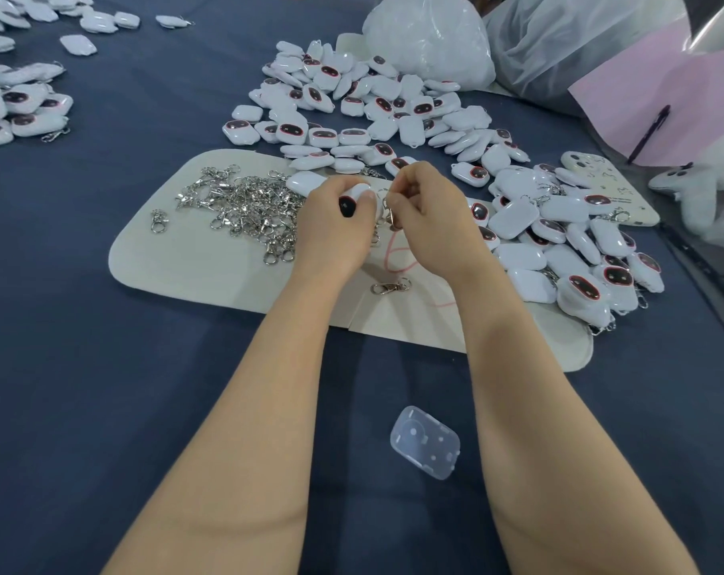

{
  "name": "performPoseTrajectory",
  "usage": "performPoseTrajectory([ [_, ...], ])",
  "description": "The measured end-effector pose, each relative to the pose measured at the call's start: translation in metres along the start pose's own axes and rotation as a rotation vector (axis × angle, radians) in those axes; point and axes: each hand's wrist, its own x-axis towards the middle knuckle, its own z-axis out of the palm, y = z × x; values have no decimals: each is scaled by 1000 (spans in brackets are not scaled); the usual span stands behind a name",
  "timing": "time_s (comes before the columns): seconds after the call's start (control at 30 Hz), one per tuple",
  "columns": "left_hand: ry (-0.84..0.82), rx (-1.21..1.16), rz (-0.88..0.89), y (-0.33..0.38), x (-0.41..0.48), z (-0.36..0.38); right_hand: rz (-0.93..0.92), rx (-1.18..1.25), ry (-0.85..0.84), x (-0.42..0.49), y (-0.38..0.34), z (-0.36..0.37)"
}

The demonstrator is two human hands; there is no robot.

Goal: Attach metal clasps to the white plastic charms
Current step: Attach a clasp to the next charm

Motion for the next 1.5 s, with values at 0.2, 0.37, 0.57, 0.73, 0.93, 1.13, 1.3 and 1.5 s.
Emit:
performPoseTrajectory([
  [0.2, 26, 100, 62, -3, -1, 0, -35, -89, -32, 1, -1, -3],
  [0.37, 36, 158, 91, -4, 0, 0, -35, -103, -34, 1, -1, -2],
  [0.57, 37, 140, 53, -4, 0, -1, -36, -107, -76, 0, -1, 0],
  [0.73, 11, 90, 20, -1, -1, 0, 36, -17, -21, 0, -1, 3],
  [0.93, 68, 72, 69, -2, -2, -1, 133, 144, 78, 2, 4, 0],
  [1.13, 14, 141, 112, 0, 2, 1, 134, 193, 13, 2, -3, -3],
  [1.3, -7, 138, 70, 0, 3, 2, 127, 176, 6, 2, -6, -3],
  [1.5, 9, 134, 73, 0, 3, 1, 136, 212, 9, 2, -8, -1],
])
